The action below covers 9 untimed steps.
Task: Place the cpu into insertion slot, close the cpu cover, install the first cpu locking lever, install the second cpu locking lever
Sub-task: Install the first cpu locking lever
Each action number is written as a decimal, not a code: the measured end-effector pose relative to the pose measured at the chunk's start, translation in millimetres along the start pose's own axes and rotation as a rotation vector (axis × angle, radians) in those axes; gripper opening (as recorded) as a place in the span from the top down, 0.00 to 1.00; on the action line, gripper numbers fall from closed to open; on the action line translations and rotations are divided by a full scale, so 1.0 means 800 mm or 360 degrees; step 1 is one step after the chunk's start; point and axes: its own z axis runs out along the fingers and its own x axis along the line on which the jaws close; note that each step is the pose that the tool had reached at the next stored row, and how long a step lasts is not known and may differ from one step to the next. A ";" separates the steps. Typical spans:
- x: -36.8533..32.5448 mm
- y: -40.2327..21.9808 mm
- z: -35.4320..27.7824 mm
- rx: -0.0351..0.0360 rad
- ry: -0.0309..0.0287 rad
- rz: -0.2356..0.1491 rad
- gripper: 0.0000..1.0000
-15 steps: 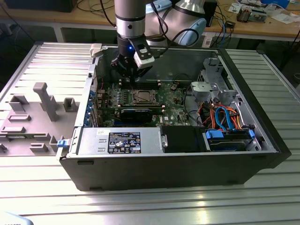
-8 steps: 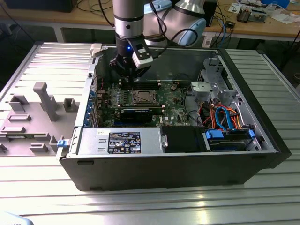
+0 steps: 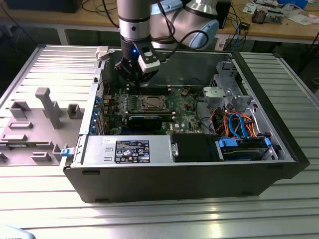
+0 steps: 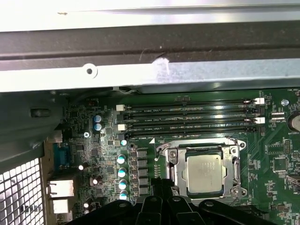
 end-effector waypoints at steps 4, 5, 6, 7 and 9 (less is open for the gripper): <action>0.0026 -0.0001 0.0000 0.0000 0.00001 0.0000 0.89; 0.0032 -0.0001 0.0000 0.0000 0.00000 0.0000 0.89; 0.0044 -0.0002 0.0000 0.0000 0.00001 0.0000 0.89; 0.0054 -0.0002 0.0000 0.0000 0.00001 0.0000 0.89; 0.0065 -0.0003 0.0000 0.0000 0.00001 0.0000 0.89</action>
